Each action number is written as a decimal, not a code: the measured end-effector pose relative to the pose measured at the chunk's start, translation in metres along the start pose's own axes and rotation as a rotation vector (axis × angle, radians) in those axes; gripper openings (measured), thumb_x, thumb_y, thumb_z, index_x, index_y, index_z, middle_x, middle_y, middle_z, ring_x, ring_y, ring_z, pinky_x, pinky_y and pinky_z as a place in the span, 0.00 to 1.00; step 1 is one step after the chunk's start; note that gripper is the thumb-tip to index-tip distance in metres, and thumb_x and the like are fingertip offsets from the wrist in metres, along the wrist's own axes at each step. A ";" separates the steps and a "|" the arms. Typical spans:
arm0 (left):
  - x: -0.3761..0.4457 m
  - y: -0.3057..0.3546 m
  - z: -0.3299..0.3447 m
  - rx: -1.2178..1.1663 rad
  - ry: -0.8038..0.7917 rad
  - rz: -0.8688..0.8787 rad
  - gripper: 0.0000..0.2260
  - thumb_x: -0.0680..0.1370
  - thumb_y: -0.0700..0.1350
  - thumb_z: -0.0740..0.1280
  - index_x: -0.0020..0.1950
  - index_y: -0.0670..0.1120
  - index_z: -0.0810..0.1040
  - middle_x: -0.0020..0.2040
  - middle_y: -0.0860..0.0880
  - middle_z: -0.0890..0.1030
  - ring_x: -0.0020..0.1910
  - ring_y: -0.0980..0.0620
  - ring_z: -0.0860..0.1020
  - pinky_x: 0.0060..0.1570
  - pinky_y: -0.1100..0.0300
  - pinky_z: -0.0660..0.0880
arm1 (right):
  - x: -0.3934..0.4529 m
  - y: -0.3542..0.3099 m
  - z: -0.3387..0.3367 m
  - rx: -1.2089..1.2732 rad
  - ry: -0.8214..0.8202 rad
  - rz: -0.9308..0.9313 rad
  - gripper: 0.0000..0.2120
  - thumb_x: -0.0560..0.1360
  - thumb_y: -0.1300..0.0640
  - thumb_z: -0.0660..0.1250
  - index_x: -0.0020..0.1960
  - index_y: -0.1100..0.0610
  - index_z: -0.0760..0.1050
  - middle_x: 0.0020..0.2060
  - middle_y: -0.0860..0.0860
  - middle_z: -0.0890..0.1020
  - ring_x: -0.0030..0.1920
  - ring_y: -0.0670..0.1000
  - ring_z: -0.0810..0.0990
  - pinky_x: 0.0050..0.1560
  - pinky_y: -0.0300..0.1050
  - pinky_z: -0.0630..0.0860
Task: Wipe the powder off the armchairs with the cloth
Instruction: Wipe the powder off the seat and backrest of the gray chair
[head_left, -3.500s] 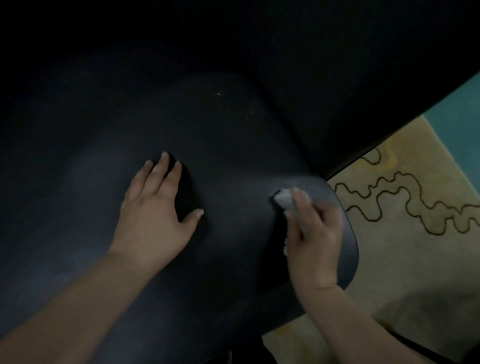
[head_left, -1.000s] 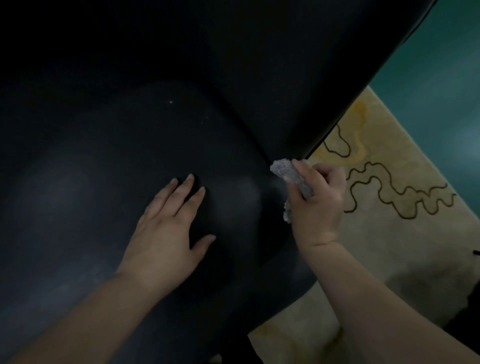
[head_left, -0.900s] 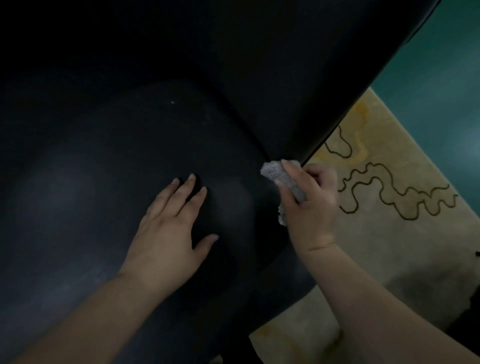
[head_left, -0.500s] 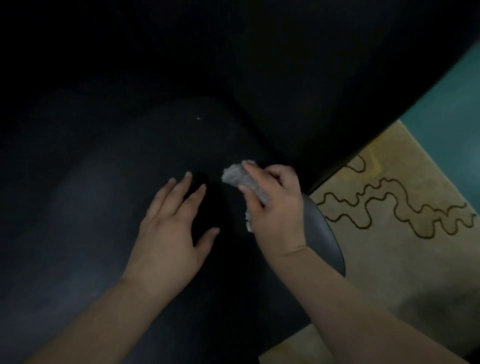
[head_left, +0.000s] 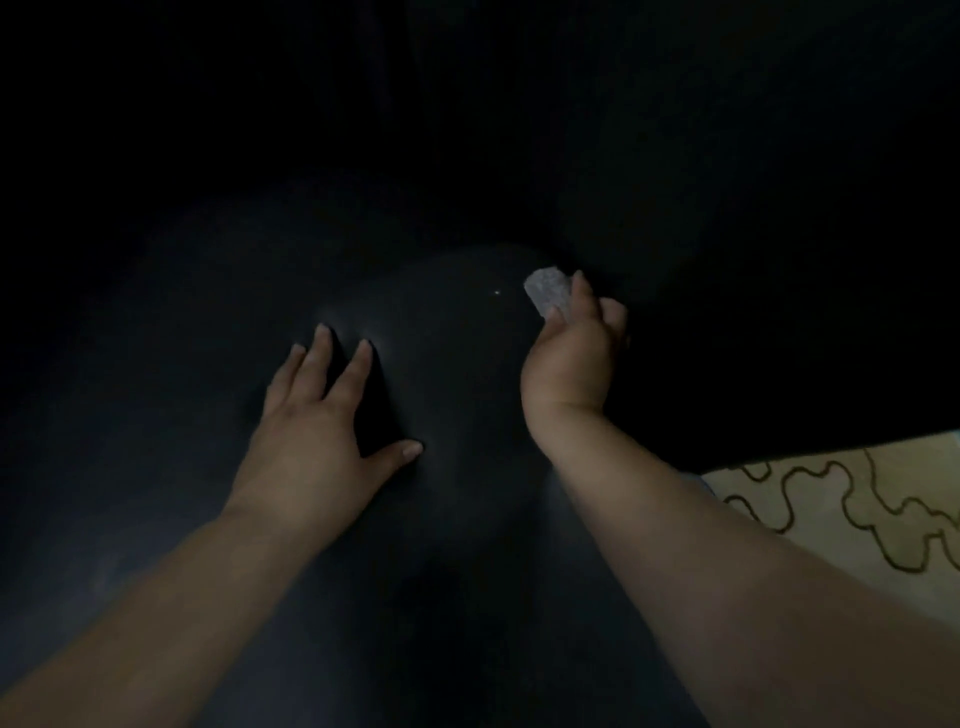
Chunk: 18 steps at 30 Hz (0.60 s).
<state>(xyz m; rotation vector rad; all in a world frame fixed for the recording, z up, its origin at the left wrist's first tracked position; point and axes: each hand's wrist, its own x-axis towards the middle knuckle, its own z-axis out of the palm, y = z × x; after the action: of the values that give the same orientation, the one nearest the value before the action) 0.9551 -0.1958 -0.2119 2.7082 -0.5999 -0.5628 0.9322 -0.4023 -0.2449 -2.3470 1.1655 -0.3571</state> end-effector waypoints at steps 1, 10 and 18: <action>0.000 -0.001 0.000 -0.004 0.006 0.004 0.44 0.69 0.66 0.68 0.79 0.55 0.50 0.79 0.49 0.42 0.77 0.47 0.42 0.75 0.57 0.42 | 0.005 -0.009 0.004 -0.031 -0.009 -0.066 0.15 0.81 0.53 0.61 0.66 0.49 0.72 0.62 0.48 0.70 0.62 0.47 0.73 0.55 0.36 0.73; -0.001 -0.002 0.000 -0.010 -0.001 0.011 0.45 0.69 0.67 0.66 0.79 0.57 0.47 0.79 0.51 0.40 0.77 0.50 0.41 0.75 0.58 0.42 | -0.029 0.001 -0.012 0.152 -0.389 -0.657 0.18 0.76 0.65 0.62 0.64 0.54 0.77 0.57 0.57 0.77 0.57 0.53 0.71 0.58 0.39 0.65; -0.001 -0.002 0.002 -0.006 0.000 0.017 0.44 0.70 0.68 0.65 0.78 0.57 0.46 0.79 0.51 0.40 0.77 0.51 0.40 0.74 0.59 0.40 | 0.003 -0.004 -0.006 0.223 -0.129 -0.059 0.20 0.77 0.66 0.59 0.67 0.55 0.73 0.63 0.60 0.72 0.61 0.54 0.70 0.52 0.24 0.58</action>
<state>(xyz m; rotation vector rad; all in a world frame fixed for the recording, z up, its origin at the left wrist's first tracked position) 0.9544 -0.1946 -0.2137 2.6951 -0.6202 -0.5592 0.9339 -0.4044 -0.2381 -2.1785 0.9465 -0.3325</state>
